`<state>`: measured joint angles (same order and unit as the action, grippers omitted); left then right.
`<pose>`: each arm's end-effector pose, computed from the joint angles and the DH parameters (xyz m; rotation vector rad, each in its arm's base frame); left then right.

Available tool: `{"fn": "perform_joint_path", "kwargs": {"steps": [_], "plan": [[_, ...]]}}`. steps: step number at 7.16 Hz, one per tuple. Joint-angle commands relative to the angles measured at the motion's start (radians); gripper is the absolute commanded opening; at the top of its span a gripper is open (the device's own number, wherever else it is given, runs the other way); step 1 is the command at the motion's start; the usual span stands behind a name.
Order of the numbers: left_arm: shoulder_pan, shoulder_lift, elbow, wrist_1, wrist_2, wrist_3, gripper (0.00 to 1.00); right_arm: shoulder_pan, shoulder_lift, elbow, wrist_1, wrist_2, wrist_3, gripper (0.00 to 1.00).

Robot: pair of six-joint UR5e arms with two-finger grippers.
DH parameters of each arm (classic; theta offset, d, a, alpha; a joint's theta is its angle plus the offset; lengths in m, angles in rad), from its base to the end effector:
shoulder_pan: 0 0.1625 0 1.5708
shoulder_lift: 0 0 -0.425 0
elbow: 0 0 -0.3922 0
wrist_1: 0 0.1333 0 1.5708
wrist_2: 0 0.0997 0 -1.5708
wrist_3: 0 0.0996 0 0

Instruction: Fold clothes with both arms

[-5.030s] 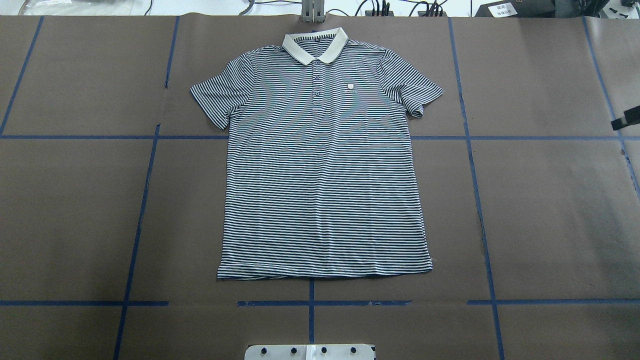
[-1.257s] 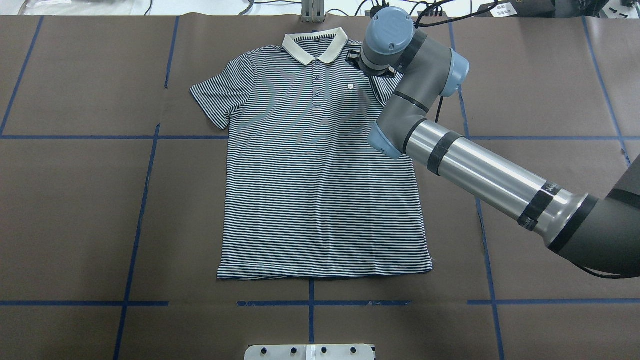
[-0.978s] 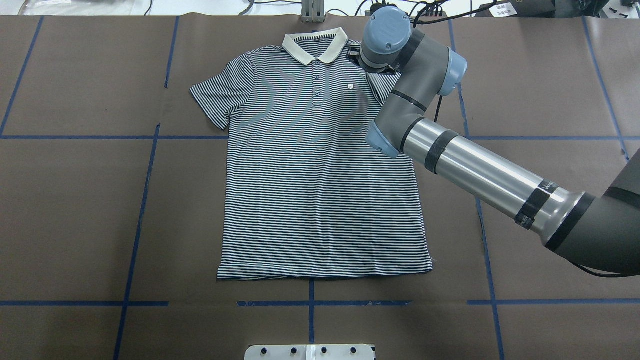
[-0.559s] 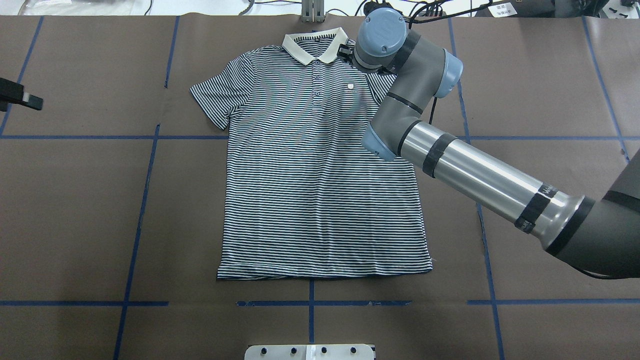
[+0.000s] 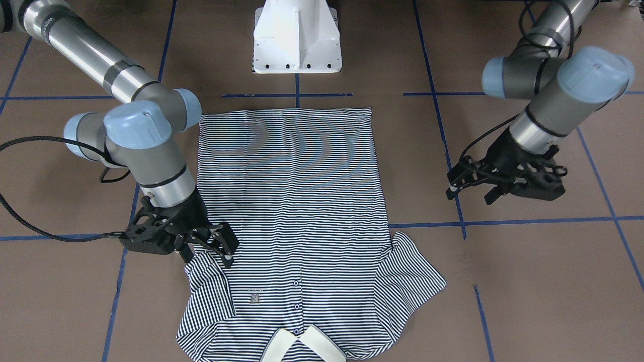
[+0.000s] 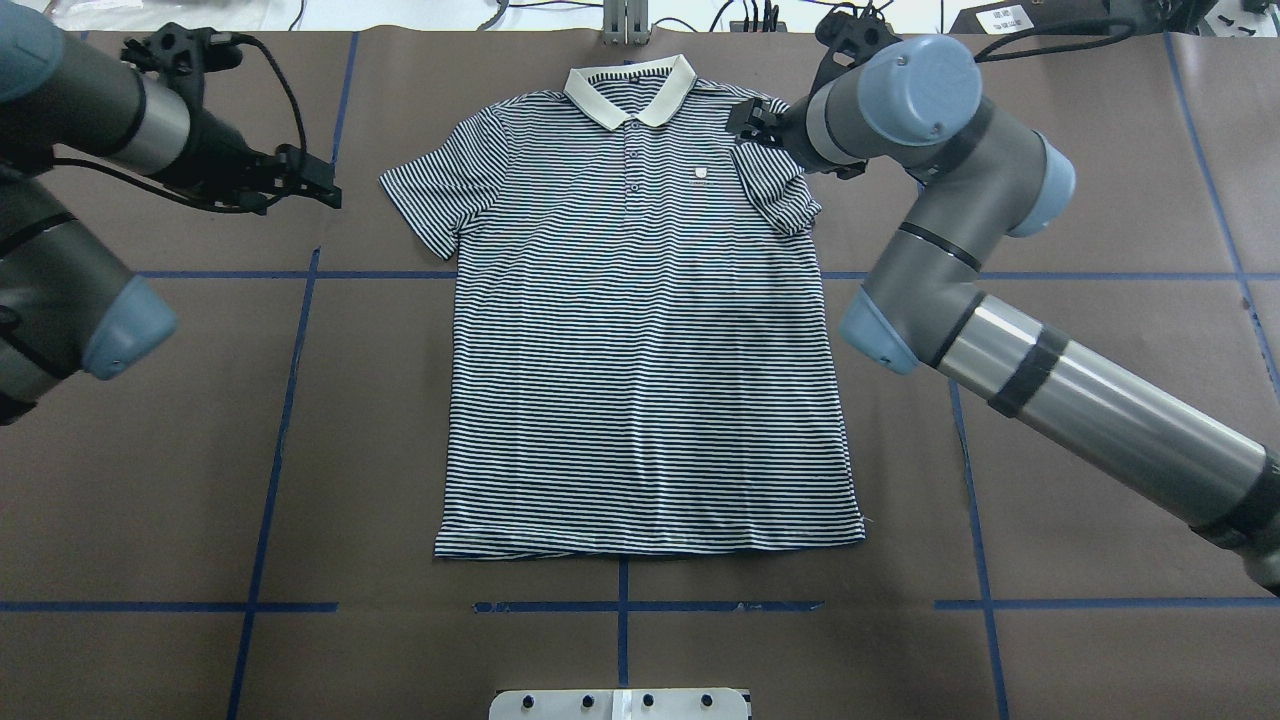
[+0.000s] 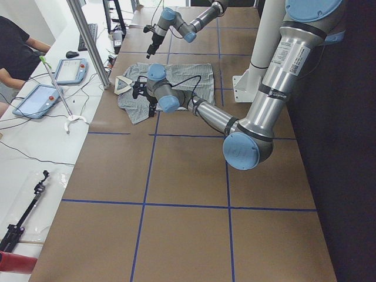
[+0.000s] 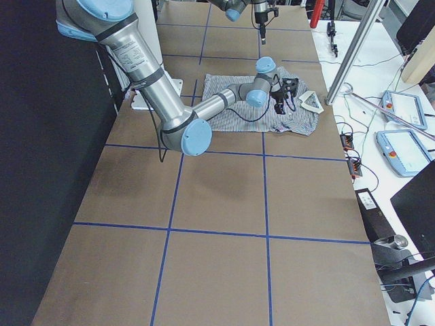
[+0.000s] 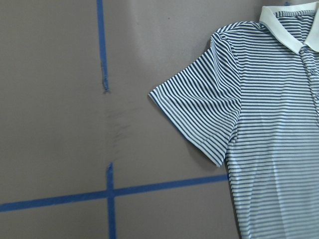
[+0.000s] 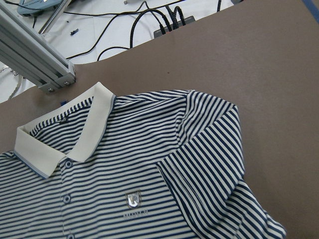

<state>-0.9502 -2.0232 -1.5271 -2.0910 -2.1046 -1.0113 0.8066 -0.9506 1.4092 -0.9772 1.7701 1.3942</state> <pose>0.3248 -0.5964 0.3604 0.2601 0.9965 -0.1078 -0.4251 -0.6077 0.2965 0.3391 -1.0194 0.4642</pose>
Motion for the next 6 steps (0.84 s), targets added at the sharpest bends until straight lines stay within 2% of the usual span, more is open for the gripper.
{"fn": "perform_joint_path", "kwargs": {"steps": [1, 2, 3, 5, 6], "plan": [[0.043, -0.168, 0.298, -0.091, 0.177, -0.043, 0.94, 0.006, -0.115, 0.135, 0.0, 0.038, 0.0, 1.0], [0.045, -0.222, 0.412, -0.142, 0.192, -0.041, 0.86, 0.006, -0.126, 0.14, 0.0, 0.038, 0.0, 1.0], [0.063, -0.271, 0.489, -0.164, 0.283, -0.043, 0.78, 0.006, -0.152, 0.161, 0.002, 0.037, 0.0, 1.0], [0.07, -0.292, 0.527, -0.173, 0.308, -0.043, 0.58, 0.005, -0.172, 0.172, 0.005, 0.035, 0.0, 1.0], [0.079, -0.292, 0.541, -0.178, 0.31, -0.043, 0.55, 0.005, -0.18, 0.174, 0.006, 0.032, 0.0, 1.0]]}}
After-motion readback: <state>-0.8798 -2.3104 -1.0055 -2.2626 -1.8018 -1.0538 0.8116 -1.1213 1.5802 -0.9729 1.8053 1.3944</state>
